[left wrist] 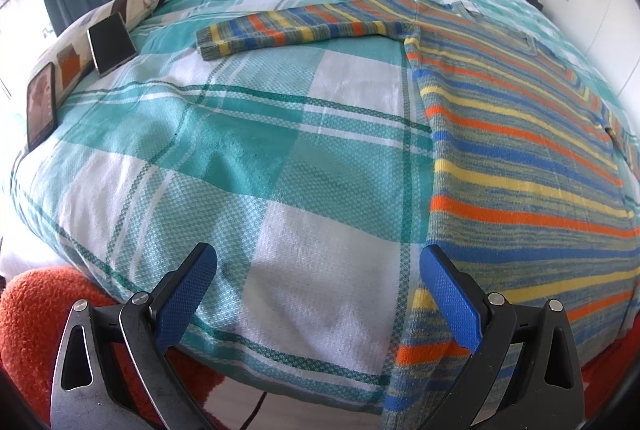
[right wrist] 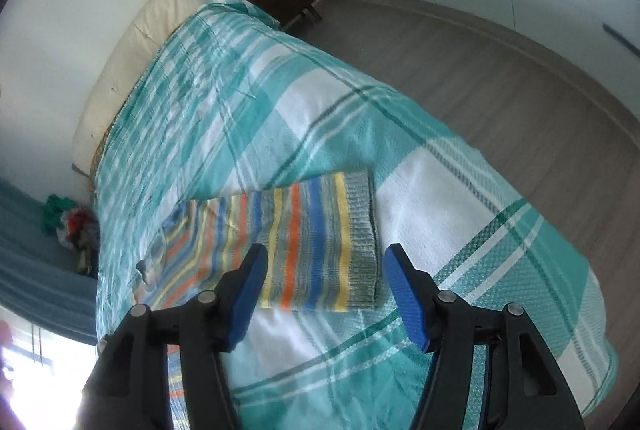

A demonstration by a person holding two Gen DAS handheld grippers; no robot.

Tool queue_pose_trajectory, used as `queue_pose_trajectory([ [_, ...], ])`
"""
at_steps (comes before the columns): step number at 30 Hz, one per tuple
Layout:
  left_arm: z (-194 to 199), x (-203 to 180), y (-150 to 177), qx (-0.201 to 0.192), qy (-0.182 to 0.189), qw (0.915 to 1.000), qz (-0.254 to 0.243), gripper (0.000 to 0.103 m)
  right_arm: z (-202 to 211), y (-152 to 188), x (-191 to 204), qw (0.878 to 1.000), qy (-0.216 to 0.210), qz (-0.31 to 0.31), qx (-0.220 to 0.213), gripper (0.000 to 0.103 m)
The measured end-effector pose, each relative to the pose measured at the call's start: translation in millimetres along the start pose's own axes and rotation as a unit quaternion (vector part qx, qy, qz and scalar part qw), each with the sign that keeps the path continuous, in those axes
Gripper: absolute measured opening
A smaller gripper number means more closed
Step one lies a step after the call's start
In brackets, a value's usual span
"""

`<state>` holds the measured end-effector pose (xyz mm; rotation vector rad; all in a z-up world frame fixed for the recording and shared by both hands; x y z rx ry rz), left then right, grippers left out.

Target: Fold small clothes

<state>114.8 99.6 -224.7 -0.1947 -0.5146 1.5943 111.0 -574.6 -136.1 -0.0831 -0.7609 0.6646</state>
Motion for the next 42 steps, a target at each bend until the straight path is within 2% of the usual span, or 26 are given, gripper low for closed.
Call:
queue_pose_trajectory([
  [4, -4.3, 1.0, 1.1, 0.009, -0.002, 1.0000, 0.003, 0.102, -30.2, -1.5, -23.8, 0.999, 0.011, -0.021, 0.026, 0.050],
  [6, -6.1, 1.9, 0.8, 0.012, -0.003, 0.9999, 0.006, 0.102, -44.4, -0.3, -36.5, 0.999, 0.013, -0.039, 0.036, 0.026],
  [7, -6.6, 2.0, 0.7, 0.013, -0.005, 0.9999, 0.007, 0.102, -50.9, 0.8, -40.8, 0.998, 0.013, -0.048, 0.043, 0.020],
  [8, -7.0, 1.7, 0.8, 0.013, -0.006, 0.9999, 0.007, 0.102, -56.4, 2.4, -44.0, 0.997, 0.015, -0.050, 0.050, 0.009],
  [12, -7.9, 0.0, 0.6, 0.013, -0.011, 0.9999, 0.002, 0.102, -51.7, 0.3, -31.6, 0.998, 0.046, -0.002, 0.043, 0.004],
  [15, -8.2, 0.1, 0.6, 0.012, -0.009, 0.9999, 0.002, 0.102, -36.1, -3.3, 10.0, 0.989, 0.102, 0.104, 0.027, 0.004],
  [17, -8.3, -0.2, 0.3, 0.012, -0.009, 0.9999, 0.001, 0.102, -30.3, -6.0, 55.3, 0.979, 0.110, 0.172, 0.018, 0.004],
  [20, -8.8, -2.8, -0.9, 0.012, -0.009, 0.9999, -0.003, 0.102, -35.2, -0.9, 131.1, 0.973, 0.043, 0.225, 0.028, 0.004],
  [22, -8.5, -3.8, -1.4, 0.011, -0.009, 0.9999, -0.004, 0.102, -53.9, 11.2, 185.6, 0.965, -0.015, 0.255, 0.055, 0.004],
  [24, -7.7, -3.0, -1.4, 0.011, -0.006, 0.9999, -0.003, 0.102, -80.7, 28.1, 229.2, 0.954, -0.053, 0.281, 0.086, 0.004],
  [28, -7.4, 1.7, -0.3, 0.015, -0.004, 0.9999, 0.003, 0.102, -137.5, 69.4, 275.9, 0.933, -0.082, 0.326, 0.126, 0.004],
  [29, -7.6, 3.4, -0.5, 0.016, -0.003, 0.9999, 0.006, 0.102, -153.6, 75.5, 281.2, 0.931, -0.108, 0.317, 0.143, 0.009],
  [31, -8.3, 5.3, -1.1, 0.018, -0.001, 0.9998, 0.011, 0.102, -169.5, 87.5, 281.5, 0.929, -0.162, 0.281, 0.182, 0.035],
  [32, -8.8, 6.0, -1.3, 0.019, 0.000, 0.9997, 0.013, 0.102, -171.7, 89.9, 280.7, 0.927, -0.183, 0.270, 0.186, 0.053],
  [34, -10.0, 6.3, -1.6, 0.022, 0.002, 0.9996, 0.015, 0.102, -167.2, 89.4, 277.2, 0.925, -0.204, 0.262, 0.184, 0.056],
  [36, -10.2, 5.0, -2.1, 0.022, 0.002, 0.9997, 0.013, 0.102, -161.0, 80.8, 268.1, 0.931, -0.186, 0.265, 0.172, 0.056],
  [37, -10.0, 4.2, -2.1, 0.022, 0.003, 0.9997, 0.012, 0.102, -158.3, 77.7, 260.6, 0.933, -0.145, 0.284, 0.168, 0.056],
  [38, -9.9, 3.0, -2.1, 0.022, 0.003, 0.9997, 0.011, 0.102, -157.7, 77.6, 255.1, 0.929, -0.100, 0.312, 0.172, 0.056],
  [39, -10.0, 1.3, -2.0, 0.021, 0.002, 0.9997, 0.009, 0.102, -158.5, 82.2, 250.8, 0.919, -0.063, 0.342, 0.183, 0.056],
  [40, -10.1, -0.3, -1.8, 0.020, 0.001, 0.9998, 0.006, 0.102, -161.7, 92.8, 248.8, 0.902, -0.032, 0.381, 0.200, 0.056],
  [42, -10.4, -3.6, -1.4, 0.019, -0.004, 0.9998, -0.001, 0.102, -165.9, 119.1, 251.1, 0.865, -0.006, 0.448, 0.225, 0.056],
])
Point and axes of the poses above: each gripper's, at about its wrist camera, not at the fingertips, and z roughly against the way its jaws point, x to its left, y to its underside, the point moved 5 cm from there along -z, roughly the way its jaws point, and after that the axes turned 13 degrees about -y, right-handed, at the moved point
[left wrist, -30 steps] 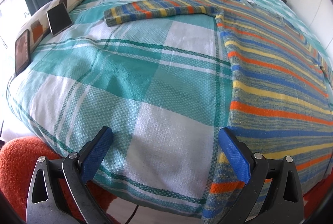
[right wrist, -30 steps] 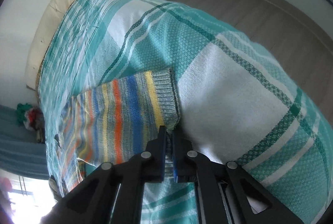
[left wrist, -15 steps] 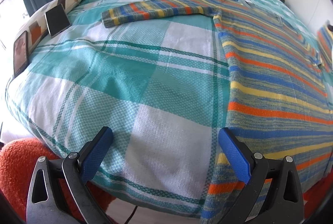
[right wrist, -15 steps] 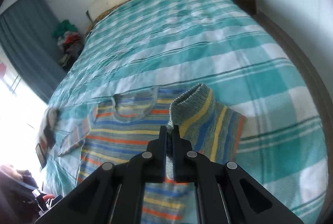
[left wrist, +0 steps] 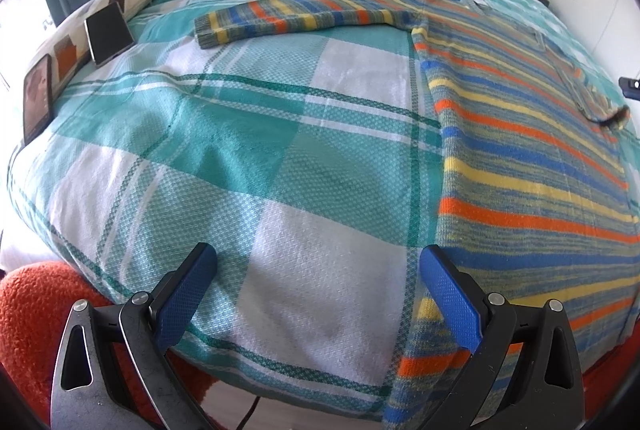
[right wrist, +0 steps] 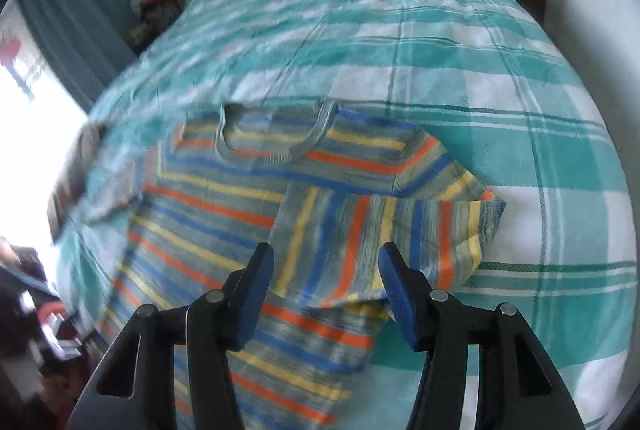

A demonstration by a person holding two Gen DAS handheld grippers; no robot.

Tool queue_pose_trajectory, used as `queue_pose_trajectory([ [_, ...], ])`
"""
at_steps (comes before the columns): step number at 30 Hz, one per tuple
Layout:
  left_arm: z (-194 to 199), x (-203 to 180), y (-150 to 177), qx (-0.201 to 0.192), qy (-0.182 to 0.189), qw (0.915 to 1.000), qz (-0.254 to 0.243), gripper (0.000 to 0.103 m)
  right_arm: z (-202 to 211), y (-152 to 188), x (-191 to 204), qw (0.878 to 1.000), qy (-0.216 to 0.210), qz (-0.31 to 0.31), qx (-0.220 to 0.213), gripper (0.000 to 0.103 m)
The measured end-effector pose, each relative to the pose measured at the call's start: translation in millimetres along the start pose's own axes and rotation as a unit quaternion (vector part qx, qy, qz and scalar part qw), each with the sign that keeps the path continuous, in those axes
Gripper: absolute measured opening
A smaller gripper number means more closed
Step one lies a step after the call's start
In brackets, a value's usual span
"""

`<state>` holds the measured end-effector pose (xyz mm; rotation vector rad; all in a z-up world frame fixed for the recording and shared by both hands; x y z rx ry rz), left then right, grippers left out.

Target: Fold small clothes

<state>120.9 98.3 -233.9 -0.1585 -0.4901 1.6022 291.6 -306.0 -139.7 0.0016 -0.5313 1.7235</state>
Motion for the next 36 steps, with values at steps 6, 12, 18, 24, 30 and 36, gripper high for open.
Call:
queue_pose_trajectory([
  [6, -0.7, -0.8, -0.1, 0.001, -0.003, 1.0000, 0.000, 0.102, -65.8, 6.0, 44.6, 0.997, -0.009, 0.055, 0.046, 0.049],
  [12, -1.4, 6.1, 0.5, 0.004, 0.003, 1.0000, 0.007, 0.102, -97.4, 9.3, 20.0, 0.995, 0.053, 0.014, 0.079, 0.008],
  [18, -2.6, 5.1, -0.4, 0.006, 0.004, 0.9999, 0.008, 0.102, -27.3, -30.4, 34.8, 0.993, -0.059, -0.052, -0.084, 0.008],
  [24, -1.5, 4.1, 0.7, 0.005, -0.003, 1.0000, 0.003, 0.102, -53.4, -45.6, 50.6, 0.985, -0.139, -0.076, -0.065, 0.067],
  [30, -2.1, 6.7, -1.6, 0.008, 0.007, 0.9999, 0.012, 0.102, -23.3, 35.3, 53.7, 0.994, -0.058, 0.050, 0.077, 0.056],
  [36, 1.0, -0.2, -1.1, 0.003, 0.011, 0.9999, 0.002, 0.102, -26.3, 229.6, 102.1, 0.938, -0.070, 0.168, 0.295, 0.042],
])
Point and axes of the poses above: each gripper's, at about its wrist camera, not at the fingertips, and z roughly against the way its jaws point, x to its left, y to its underside, the point moved 5 cm from there along -z, roughly the way its jaws point, and after that the axes turned 13 degrees about -y, right-handed, at the moved point
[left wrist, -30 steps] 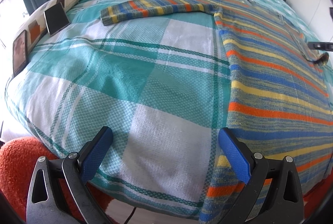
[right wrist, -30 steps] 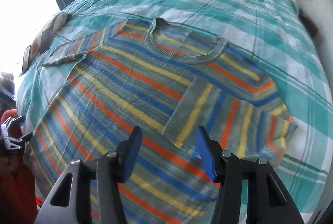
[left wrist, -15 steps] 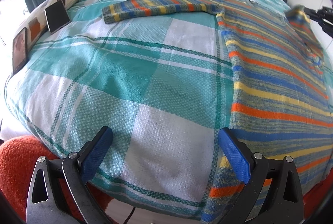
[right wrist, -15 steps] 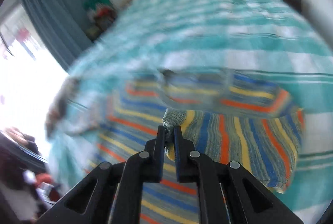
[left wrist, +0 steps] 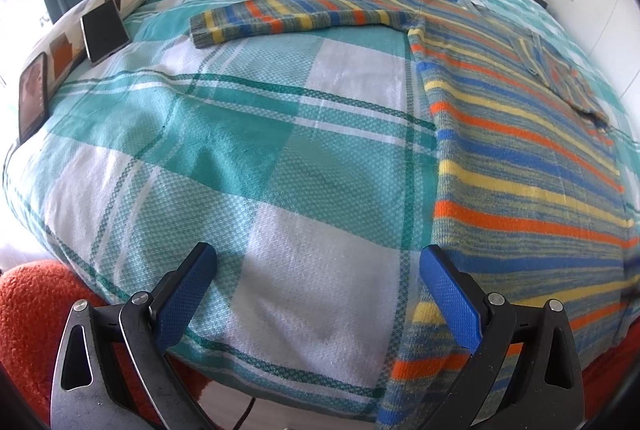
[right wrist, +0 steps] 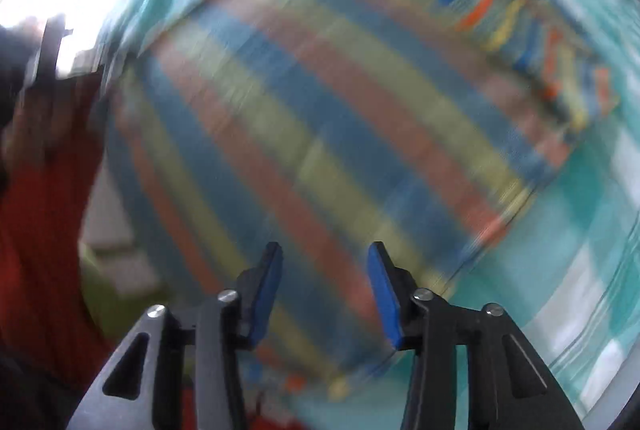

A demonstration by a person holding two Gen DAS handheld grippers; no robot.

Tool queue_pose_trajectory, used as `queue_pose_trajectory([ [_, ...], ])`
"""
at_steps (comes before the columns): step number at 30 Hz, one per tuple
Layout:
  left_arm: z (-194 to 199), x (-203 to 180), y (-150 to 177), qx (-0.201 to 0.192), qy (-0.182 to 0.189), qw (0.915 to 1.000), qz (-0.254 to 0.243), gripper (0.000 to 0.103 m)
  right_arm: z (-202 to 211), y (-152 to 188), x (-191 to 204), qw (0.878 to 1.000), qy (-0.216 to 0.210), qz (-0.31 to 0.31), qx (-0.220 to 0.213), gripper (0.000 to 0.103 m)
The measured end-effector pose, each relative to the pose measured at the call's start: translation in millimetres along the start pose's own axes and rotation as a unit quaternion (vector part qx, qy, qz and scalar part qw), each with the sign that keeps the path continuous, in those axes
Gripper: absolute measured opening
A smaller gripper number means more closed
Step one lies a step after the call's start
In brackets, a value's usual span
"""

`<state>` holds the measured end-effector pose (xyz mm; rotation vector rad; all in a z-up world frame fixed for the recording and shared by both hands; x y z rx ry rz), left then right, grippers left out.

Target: Fold small clothes

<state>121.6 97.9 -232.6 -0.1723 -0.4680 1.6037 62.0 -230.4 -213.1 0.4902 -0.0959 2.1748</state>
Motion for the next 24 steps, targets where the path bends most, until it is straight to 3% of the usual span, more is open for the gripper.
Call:
queue_pose_trajectory([
  [4, 2.9, 0.9, 1.8, -0.005, 0.000, 1.0000, -0.003, 0.102, -12.3, 95.3, 4.3, 0.995, 0.055, -0.037, 0.078, 0.039],
  [6, 1.5, 0.4, 0.8, -0.003, 0.001, 1.0000, -0.001, 0.102, -0.4, 119.3, -4.1, 0.990, 0.081, -0.079, 0.081, 0.037],
  [8, 1.2, -1.0, -0.6, -0.003, 0.001, 1.0000, 0.000, 0.102, 21.2, 118.1, -5.2, 0.990, 0.092, -0.099, 0.031, 0.037],
  [11, 2.9, -3.1, 0.0, -0.009, -0.003, 0.9999, -0.005, 0.102, 53.3, 89.9, -3.2, 0.985, 0.100, -0.119, -0.078, 0.040],
  [14, 3.6, -3.7, 1.6, -0.013, -0.007, 0.9998, -0.010, 0.102, 72.3, 47.4, 0.2, 0.965, 0.094, -0.133, -0.206, 0.045],
  [17, -3.4, -5.6, 4.5, -0.003, -0.014, 0.9997, -0.020, 0.102, 65.8, 16.6, -3.1, 0.939, 0.076, -0.166, -0.292, 0.052],
  [21, -8.3, -7.1, 6.5, -0.002, -0.018, 0.9995, -0.028, 0.102, 36.1, -0.1, -16.9, 0.912, 0.073, -0.226, -0.334, 0.052],
  [24, -10.2, -5.8, 7.9, 0.002, -0.013, 0.9997, -0.021, 0.103, 16.1, 20.8, -22.4, 0.890, 0.067, -0.275, -0.358, 0.053],
])
Point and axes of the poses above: each gripper's, at about its wrist camera, not at the fingertips, and z roughly against the way its jaws point, x to its left, y to its underside, the point moved 5 cm from there along -z, roughly the way its jaws point, and after that the axes turned 13 degrees about -y, right-handed, at the moved point
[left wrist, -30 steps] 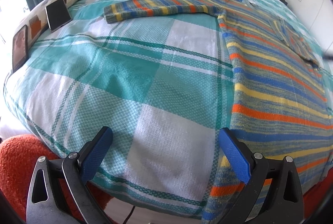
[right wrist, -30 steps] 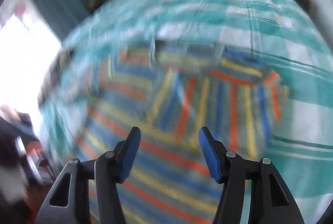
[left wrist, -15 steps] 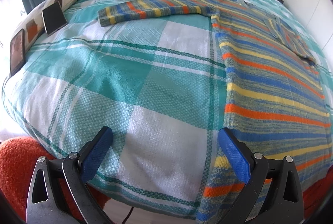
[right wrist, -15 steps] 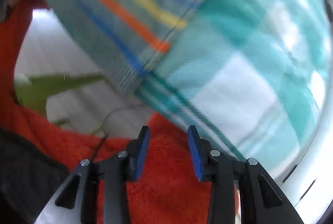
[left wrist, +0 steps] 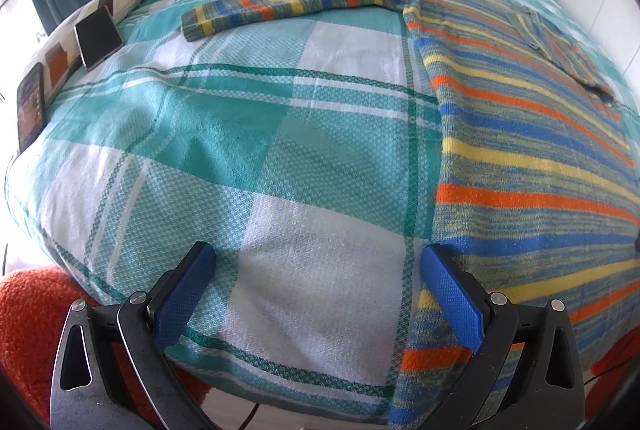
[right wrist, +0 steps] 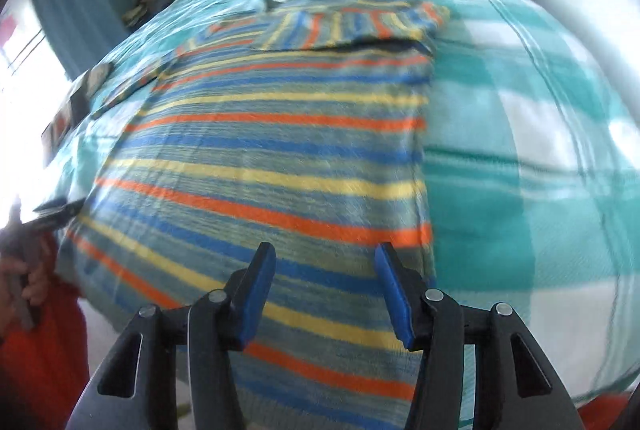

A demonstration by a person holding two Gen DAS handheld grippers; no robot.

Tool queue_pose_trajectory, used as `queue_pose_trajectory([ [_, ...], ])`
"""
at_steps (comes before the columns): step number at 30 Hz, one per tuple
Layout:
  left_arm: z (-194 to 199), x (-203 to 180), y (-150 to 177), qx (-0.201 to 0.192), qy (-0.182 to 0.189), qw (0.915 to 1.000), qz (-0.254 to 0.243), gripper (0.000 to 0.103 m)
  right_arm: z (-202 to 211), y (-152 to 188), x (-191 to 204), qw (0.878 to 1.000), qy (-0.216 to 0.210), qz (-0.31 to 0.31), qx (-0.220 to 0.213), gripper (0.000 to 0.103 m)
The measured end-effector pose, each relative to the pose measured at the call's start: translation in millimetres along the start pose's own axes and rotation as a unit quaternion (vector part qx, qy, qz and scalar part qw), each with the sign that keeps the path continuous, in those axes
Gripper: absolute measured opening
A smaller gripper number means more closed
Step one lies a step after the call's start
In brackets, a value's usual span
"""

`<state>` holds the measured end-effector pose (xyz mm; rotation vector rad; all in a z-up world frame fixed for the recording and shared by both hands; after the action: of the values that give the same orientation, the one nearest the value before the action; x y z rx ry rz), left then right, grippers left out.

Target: Fold small clothes

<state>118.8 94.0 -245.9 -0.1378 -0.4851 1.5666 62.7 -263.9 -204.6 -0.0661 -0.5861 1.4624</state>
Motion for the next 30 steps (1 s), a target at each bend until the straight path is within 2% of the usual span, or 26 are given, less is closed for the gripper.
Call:
queue_pose_trajectory([
  [2, 0.1, 0.1, 0.9, -0.002, -0.001, 1.0000, 0.003, 0.103, -1.7, 1.9, -4.3, 1.000, -0.008, -0.021, -0.011, 0.053],
  [5, 0.1, -1.7, 2.0, -0.005, -0.007, 1.0000, -0.001, 0.103, -5.6, -0.7, -2.5, 1.000, -0.011, -0.010, -0.006, 0.059],
  [11, -0.1, -1.8, 3.3, -0.008, -0.001, 1.0000, 0.001, 0.103, -11.8, 1.3, 6.2, 1.000, 0.012, 0.010, -0.009, 0.066],
  [20, 0.1, 1.0, 3.4, -0.011, 0.007, 0.9999, 0.003, 0.103, -12.9, 6.9, 8.6, 1.000, 0.021, 0.015, -0.009, 0.073],
  [30, -2.0, -2.9, 4.8, 0.002, 0.004, 0.9997, -0.022, 0.103, -19.1, 9.3, 13.8, 0.999, 0.033, 0.023, 0.003, 0.083],
])
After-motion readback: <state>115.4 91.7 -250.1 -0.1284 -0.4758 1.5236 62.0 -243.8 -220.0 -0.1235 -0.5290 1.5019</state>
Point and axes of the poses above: each gripper's, at about its wrist camera, not at the fingertips, and z roughly against the way its jaws point, x to its left, y to its underside, the point moved 5 cm from there along -z, roughly the way its jaws point, and after that the axes turned 13 degrees about -y, right-handed, at the moved point
